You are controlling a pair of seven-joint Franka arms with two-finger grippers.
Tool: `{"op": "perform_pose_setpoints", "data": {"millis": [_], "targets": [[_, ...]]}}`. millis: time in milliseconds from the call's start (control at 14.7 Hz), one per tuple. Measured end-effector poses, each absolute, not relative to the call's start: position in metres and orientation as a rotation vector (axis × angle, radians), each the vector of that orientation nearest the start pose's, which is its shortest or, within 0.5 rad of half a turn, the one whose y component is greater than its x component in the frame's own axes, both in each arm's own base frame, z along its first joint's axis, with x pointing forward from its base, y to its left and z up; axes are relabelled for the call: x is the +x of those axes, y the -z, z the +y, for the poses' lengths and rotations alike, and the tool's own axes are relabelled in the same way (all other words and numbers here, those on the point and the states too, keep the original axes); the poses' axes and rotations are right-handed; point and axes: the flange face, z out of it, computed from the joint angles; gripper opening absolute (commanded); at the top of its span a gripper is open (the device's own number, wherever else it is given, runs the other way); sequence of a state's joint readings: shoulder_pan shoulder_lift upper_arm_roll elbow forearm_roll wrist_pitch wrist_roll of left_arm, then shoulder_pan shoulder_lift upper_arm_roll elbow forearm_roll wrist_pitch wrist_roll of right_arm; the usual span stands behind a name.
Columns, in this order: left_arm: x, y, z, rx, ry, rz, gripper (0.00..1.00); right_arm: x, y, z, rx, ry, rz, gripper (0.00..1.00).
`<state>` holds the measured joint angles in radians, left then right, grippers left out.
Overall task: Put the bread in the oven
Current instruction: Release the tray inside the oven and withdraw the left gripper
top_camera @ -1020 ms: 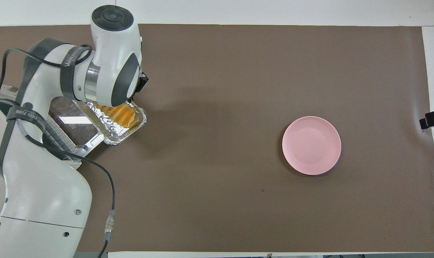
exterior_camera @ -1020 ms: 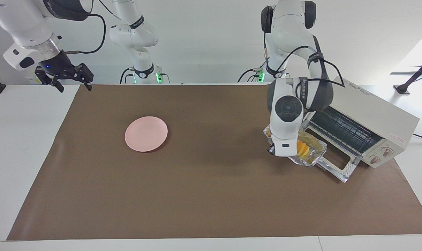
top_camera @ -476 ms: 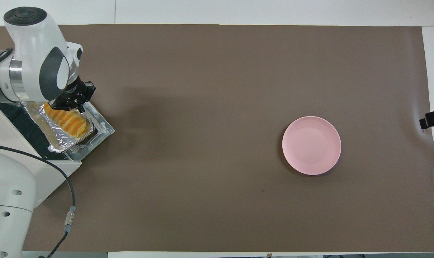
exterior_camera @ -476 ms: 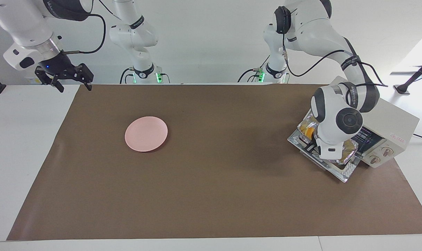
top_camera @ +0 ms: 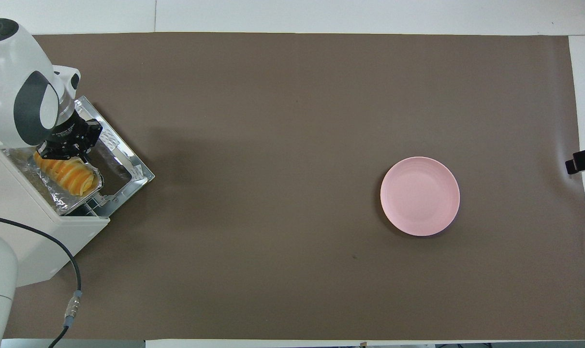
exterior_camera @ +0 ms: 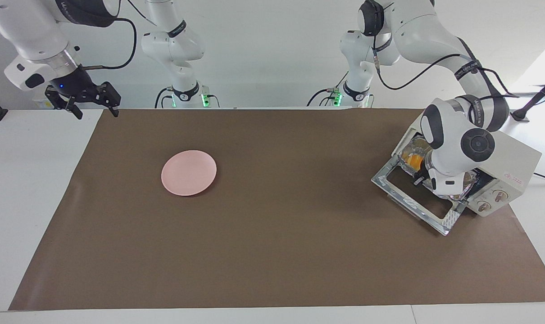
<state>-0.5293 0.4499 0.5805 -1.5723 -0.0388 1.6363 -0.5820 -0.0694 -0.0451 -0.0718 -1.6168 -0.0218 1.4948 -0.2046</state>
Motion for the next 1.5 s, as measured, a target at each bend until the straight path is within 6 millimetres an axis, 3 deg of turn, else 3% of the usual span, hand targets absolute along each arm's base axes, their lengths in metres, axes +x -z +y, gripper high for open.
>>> {"op": "perform_pose_setpoints", "data": {"millis": [476, 544, 612, 952, 1360, 1496], "targets": [[0.627, -0.387, 0.014, -2.670, -0.342, -0.946, 0.00, 0.526, -0.621, -0.078, -3.143, -0.124, -0.099, 1.00], [0.626, -0.387, 0.016, -2.667, -0.344, -0.950, 0.35, 0.526, -0.621, -0.078, -3.143, -0.124, -0.099, 1.00], [0.626, -0.387, 0.020, -2.665, -0.346, -0.955, 0.97, 0.526, -0.621, -0.078, -3.143, -0.124, -0.099, 1.00], [0.626, -0.400, 0.033, -2.696, -0.308, -0.956, 1.00, 0.526, -0.621, -0.078, -3.143, -0.124, -0.099, 1.00], [0.646, -0.463, 0.011, -2.869, -0.150, -0.903, 1.00, 0.526, -0.621, -0.078, -3.143, -0.125, -0.099, 1.00], [0.649, -0.473, 0.008, -2.938, -0.132, -0.784, 1.00, 0.526, -0.621, -0.078, -3.143, -0.125, -0.099, 1.00]]}}
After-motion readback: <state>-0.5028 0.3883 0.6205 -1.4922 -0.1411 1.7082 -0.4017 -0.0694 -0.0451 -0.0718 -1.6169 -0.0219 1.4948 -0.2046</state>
